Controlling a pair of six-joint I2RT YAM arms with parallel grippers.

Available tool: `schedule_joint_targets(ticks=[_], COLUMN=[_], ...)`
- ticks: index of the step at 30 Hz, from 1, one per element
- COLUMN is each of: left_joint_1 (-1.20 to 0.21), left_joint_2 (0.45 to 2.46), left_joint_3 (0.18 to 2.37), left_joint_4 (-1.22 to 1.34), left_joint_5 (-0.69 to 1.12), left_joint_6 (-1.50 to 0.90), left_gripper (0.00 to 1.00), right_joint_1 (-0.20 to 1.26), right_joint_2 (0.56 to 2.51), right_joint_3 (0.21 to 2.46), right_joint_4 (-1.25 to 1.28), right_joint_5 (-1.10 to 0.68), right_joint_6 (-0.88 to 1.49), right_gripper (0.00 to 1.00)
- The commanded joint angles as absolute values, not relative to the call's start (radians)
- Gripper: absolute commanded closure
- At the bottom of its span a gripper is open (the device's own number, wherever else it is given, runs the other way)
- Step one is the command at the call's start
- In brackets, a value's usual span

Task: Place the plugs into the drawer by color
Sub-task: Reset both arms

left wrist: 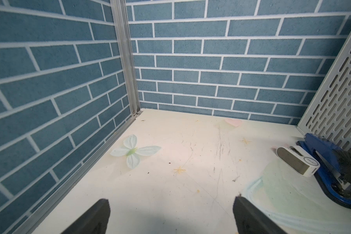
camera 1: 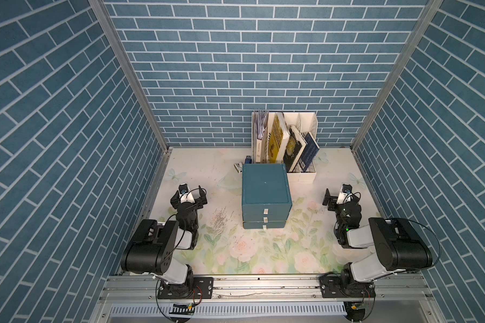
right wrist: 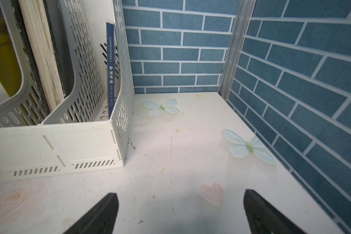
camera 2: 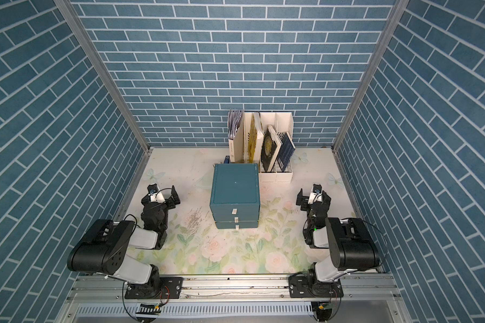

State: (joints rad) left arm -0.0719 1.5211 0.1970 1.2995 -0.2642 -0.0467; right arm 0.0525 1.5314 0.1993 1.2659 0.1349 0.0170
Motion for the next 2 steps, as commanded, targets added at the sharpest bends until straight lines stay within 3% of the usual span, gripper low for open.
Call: schedule_joint_targets(ticks=[1, 2], left_joint_1=[-0.067, -0.066], left_joint_2=[1.522, 1.522], left_joint_3=[0.195, 0.195], left_joint_4=[1.322, 1.322], left_joint_5=[-0.255, -0.255], left_joint_6=[-0.035, -0.035], left_gripper=[0.00, 0.00], right_joint_1=[0.057, 0.056], right_joint_2=[1.530, 1.529], right_joint_3=[0.207, 0.207], right_joint_4=[1.300, 1.300], right_joint_5=[0.127, 0.127], right_joint_6=[-0.015, -0.015], right_gripper=[0.00, 0.00])
